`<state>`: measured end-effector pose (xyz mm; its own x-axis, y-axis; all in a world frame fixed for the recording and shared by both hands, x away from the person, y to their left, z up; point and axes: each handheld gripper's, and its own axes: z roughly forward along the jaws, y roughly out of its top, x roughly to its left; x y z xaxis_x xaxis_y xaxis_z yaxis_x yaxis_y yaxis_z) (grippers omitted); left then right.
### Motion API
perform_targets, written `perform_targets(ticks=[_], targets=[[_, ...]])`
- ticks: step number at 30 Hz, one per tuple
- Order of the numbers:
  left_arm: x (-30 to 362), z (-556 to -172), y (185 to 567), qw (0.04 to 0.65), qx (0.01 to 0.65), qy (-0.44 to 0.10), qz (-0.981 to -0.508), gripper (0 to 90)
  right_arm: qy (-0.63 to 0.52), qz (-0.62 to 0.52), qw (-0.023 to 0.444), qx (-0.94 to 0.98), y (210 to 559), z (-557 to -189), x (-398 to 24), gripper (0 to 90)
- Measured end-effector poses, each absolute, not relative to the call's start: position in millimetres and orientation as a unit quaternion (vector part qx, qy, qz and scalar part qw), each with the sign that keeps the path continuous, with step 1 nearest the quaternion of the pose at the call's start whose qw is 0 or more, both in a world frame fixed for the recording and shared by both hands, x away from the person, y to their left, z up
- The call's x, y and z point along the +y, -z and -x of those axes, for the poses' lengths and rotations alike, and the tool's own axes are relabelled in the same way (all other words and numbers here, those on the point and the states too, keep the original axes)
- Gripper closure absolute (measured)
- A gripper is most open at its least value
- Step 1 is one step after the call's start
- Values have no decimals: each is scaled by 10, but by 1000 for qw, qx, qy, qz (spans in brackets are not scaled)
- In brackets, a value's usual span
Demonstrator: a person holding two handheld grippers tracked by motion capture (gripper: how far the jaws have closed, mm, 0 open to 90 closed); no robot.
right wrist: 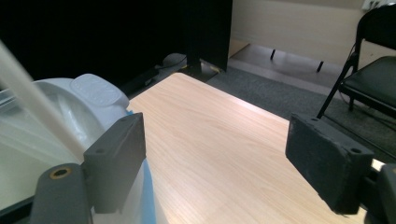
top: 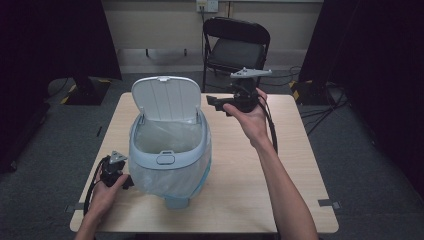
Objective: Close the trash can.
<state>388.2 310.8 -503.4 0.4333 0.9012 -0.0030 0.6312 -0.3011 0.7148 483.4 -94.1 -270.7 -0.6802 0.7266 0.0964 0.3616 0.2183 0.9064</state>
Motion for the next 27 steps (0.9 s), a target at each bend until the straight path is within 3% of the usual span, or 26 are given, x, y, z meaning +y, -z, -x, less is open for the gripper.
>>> perform_targets(ticks=[10,15,27], targets=[[3107,-3882,5035,330,492,-204,-779,3,-529,-346,172,755,2556,-5025,-765,208],[3107,-3882,5035,330,492,-204,-779,3,-554,-336,143,748,2512,-5086,-702,214],[3108,-3882,5035,329,491,-205,-780,3,-591,-306,112,738,2450,-5021,-652,255]])
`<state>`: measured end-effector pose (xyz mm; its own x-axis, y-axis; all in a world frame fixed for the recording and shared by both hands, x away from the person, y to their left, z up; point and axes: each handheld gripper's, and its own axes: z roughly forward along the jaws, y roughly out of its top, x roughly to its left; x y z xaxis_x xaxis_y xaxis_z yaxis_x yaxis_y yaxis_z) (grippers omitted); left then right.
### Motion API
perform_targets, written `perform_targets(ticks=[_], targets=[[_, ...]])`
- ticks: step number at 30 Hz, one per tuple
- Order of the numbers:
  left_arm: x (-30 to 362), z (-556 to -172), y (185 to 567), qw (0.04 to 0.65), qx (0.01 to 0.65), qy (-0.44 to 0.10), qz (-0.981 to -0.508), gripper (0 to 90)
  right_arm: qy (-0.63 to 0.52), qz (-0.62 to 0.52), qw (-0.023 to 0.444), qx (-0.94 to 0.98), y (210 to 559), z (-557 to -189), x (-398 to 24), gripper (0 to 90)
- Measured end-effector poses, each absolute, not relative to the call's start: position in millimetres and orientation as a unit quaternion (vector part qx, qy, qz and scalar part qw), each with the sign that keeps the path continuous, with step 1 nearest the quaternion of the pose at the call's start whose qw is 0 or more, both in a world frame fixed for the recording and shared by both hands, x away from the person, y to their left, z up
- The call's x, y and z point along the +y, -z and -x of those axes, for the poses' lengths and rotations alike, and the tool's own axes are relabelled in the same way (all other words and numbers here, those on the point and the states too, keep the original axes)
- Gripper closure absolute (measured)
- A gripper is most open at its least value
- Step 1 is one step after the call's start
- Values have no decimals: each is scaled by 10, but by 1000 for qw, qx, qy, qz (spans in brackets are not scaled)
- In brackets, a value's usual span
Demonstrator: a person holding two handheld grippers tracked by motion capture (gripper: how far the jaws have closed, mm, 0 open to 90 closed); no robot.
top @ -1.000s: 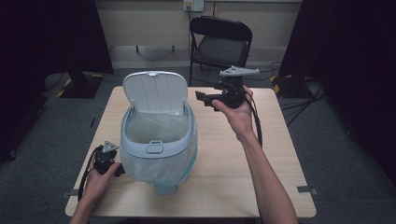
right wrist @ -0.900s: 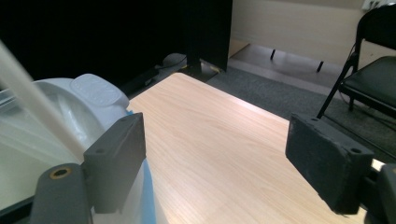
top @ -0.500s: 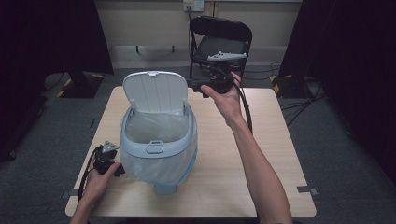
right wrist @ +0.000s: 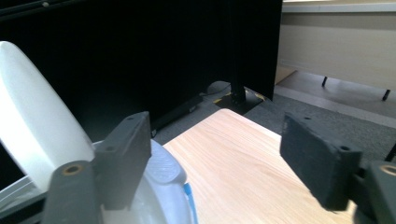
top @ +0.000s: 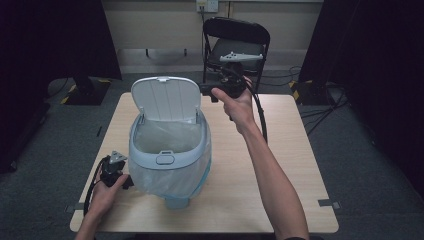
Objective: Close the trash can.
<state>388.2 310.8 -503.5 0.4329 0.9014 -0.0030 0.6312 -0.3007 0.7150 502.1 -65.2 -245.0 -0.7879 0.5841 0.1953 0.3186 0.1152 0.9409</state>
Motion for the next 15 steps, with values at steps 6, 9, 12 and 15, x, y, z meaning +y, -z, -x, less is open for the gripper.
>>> perform_targets(ticks=[6,9,12,15], targets=[[3107,-3881,5035,330,492,-204,-779,3,-589,-295,111,744,2448,-4926,-658,241],[3106,-3881,5036,330,492,-204,-779,3,-588,-290,112,747,2455,-4857,-660,240],[3105,-3880,5036,330,492,-205,-779,3,-584,-284,115,752,2455,-4798,-659,242],[3106,-3880,5036,330,493,-205,-779,4,-583,-279,120,754,2458,-4746,-655,259]])
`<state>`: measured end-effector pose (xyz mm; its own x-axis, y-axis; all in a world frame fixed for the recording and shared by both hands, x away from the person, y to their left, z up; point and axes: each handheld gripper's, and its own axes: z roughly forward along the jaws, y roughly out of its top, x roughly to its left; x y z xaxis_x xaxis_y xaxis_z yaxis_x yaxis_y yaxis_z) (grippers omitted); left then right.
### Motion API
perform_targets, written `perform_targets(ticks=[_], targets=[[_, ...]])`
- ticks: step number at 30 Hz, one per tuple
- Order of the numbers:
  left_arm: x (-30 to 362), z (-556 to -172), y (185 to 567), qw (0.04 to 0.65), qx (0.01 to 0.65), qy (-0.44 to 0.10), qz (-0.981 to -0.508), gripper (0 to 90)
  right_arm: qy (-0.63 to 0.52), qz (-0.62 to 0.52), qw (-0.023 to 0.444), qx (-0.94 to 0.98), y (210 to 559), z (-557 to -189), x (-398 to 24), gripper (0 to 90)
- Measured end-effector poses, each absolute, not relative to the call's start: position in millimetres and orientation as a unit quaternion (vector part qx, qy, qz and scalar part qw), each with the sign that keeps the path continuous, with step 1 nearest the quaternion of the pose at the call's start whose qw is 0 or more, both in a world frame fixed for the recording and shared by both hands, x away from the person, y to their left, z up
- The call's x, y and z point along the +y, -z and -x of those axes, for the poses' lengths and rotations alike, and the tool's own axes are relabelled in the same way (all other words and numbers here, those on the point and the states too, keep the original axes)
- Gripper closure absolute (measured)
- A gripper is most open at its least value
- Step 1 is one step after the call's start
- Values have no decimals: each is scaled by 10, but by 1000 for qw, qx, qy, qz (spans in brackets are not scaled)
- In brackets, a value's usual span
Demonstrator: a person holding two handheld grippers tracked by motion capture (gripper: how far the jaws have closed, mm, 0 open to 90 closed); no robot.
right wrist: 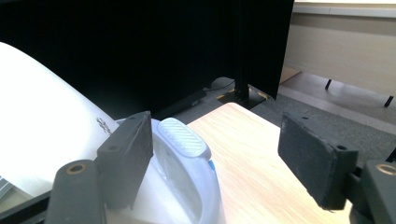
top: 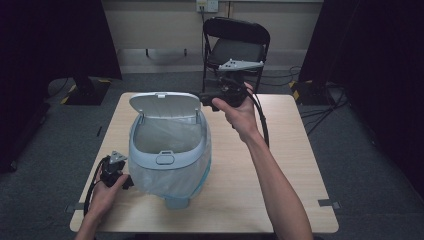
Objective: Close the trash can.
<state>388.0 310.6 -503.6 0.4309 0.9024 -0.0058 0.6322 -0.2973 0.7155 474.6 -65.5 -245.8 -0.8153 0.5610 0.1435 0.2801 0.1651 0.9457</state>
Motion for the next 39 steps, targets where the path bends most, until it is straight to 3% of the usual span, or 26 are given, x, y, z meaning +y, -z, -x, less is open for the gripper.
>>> perform_targets(ticks=[10,31,39], targets=[[3105,-3879,5036,330,493,-205,-779,3,-579,-265,112,763,2574,-4599,-667,222],[3105,-3878,5035,329,493,-205,-778,4,-539,-236,104,802,2644,-4278,-462,230],[3105,-3878,5035,329,494,-205,-778,4,-518,-212,92,824,2669,-4082,-280,155]])
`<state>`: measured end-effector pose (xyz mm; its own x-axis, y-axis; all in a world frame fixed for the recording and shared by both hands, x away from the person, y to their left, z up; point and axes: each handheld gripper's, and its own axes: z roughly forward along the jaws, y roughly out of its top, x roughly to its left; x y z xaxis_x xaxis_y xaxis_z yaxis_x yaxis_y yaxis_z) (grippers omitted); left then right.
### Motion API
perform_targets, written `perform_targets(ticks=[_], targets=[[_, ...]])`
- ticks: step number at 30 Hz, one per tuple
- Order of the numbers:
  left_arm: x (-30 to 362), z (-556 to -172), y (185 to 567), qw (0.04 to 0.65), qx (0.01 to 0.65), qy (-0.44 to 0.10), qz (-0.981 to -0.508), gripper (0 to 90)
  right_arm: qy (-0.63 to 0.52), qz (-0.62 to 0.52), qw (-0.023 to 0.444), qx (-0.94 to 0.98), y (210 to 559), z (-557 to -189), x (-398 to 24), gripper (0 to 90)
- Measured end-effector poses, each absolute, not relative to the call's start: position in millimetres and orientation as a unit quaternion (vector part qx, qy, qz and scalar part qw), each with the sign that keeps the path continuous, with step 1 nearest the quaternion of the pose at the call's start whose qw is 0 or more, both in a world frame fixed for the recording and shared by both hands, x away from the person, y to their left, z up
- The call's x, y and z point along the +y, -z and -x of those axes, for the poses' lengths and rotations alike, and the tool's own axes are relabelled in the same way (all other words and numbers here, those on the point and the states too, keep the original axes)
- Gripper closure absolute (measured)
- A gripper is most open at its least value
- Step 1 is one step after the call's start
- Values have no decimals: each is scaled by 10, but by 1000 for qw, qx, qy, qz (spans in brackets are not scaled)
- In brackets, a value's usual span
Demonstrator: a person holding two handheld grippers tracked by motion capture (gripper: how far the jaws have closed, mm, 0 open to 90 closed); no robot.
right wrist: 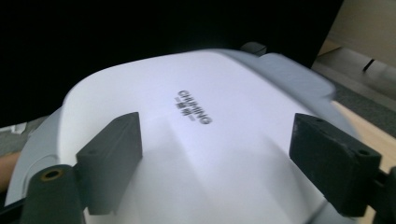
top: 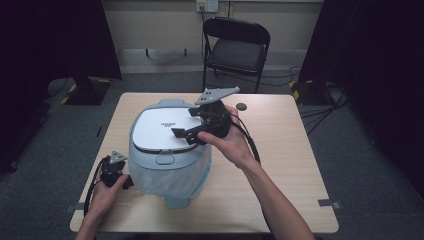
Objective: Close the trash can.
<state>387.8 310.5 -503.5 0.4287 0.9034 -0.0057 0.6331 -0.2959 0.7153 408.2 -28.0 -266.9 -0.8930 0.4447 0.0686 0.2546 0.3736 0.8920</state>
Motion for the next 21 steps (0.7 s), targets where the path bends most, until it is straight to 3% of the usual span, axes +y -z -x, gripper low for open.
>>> perform_targets(ticks=[21], targets=[[3103,-3876,5036,329,494,-206,-778,4,-480,-209,126,843,2668,-3744,-67,153]])
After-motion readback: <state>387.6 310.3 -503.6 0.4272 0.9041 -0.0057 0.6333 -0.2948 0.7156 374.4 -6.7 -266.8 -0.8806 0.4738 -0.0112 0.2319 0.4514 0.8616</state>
